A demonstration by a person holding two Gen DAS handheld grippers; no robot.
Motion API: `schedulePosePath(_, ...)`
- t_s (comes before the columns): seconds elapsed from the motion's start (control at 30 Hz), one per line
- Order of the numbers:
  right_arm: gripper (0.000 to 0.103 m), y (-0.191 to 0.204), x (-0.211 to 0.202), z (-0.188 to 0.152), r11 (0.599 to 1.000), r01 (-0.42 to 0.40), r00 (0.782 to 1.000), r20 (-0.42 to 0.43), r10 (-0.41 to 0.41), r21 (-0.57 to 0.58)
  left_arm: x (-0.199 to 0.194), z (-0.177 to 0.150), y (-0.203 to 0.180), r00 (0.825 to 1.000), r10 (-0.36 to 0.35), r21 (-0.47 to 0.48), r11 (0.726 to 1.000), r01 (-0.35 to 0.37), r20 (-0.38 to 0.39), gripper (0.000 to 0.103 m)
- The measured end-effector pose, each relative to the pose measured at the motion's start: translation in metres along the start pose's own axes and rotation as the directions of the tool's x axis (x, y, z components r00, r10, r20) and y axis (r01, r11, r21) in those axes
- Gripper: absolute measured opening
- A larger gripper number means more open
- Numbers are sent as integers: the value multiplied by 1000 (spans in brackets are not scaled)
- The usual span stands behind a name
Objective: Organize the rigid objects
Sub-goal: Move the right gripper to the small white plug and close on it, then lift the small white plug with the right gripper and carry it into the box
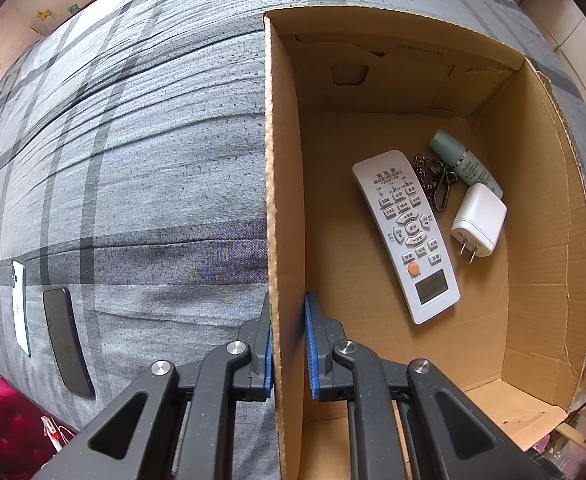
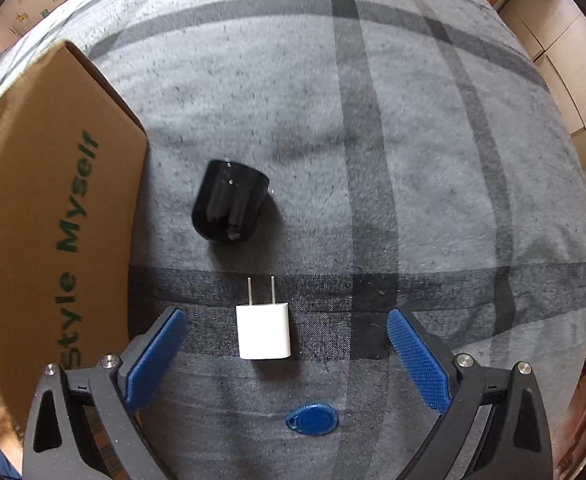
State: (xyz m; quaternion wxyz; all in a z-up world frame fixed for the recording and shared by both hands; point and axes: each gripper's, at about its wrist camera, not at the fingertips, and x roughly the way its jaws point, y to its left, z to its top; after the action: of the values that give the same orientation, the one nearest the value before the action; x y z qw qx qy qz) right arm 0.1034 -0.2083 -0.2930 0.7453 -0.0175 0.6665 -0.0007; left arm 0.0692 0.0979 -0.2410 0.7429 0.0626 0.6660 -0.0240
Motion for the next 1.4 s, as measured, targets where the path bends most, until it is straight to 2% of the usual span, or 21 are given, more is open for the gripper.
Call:
schedulePosePath(0.23, 101, 4, 12, -2, 1000, -2, 1000, -21, 2, 6, 0, 1, -1, 1000, -1, 5, 1000, 1, -2, 13)
schedulePosePath(0.3, 93, 4, 11, -4, 1000, -7, 1000, -19, 7, 8, 0, 1, -1, 1000, -1, 4, 1000, 1, -2, 13)
schedulePosePath(0.37, 66, 4, 12, -3, 1000, 2, 1000, -22, -2, 5, 0, 1, -1, 1000, -1, 4, 1000, 1, -2, 13)
schedulePosePath(0.4, 60, 4, 13, -3, 1000, -3, 1000, -30, 3, 4, 0, 1, -1, 1000, 0, 4, 1000, 0, -2, 13)
schedulePosePath(0.47, 29, 7, 15, -6, 1000, -18, 999, -51, 18, -1, 0, 1, -1, 1000, -1, 5, 1000, 1, -2, 13)
schedulePosePath(0.7, 28, 7, 6, -5, 1000, -23, 998, -53, 24, 13, 0, 1, -1, 1000, 1, 8, 1000, -1, -2, 13)
schedulePosePath(1.13, 28, 3, -59, -11, 999, -44, 999, 28, 44, 25, -2, 0, -3, 1000, 4, 28, 1000, -5, 9, 13)
schedulePosePath(1.4, 28, 20, -88, -13, 999, -47, 996, 71, 46, 10, -3, -1, -4, 1000, 2, 35, 999, -2, 15, 13)
